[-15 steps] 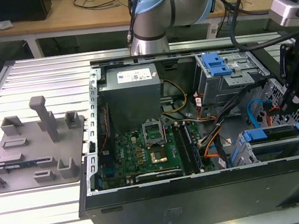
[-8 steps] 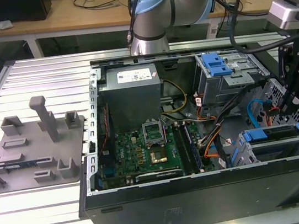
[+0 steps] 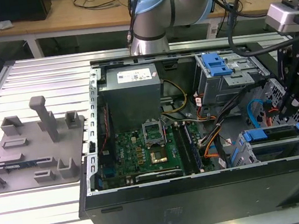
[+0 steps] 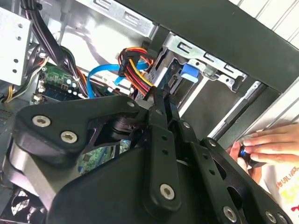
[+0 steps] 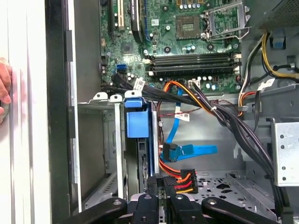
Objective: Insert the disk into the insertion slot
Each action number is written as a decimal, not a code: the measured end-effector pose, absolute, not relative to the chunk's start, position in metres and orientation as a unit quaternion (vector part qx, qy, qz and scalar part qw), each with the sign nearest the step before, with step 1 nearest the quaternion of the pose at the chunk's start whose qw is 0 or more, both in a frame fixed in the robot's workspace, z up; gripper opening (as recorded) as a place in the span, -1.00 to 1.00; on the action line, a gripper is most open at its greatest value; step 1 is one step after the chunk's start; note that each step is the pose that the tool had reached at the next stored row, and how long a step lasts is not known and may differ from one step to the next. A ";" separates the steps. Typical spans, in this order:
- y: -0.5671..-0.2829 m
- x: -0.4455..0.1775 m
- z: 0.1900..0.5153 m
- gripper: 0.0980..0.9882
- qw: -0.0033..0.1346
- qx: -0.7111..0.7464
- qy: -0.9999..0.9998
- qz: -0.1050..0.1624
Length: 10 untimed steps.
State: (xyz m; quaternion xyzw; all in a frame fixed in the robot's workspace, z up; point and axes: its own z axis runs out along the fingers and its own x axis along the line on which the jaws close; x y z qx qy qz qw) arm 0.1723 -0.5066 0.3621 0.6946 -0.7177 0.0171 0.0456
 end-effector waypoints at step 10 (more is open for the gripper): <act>-0.508 0.173 0.362 -0.85 0.046 0.695 -0.718 0.017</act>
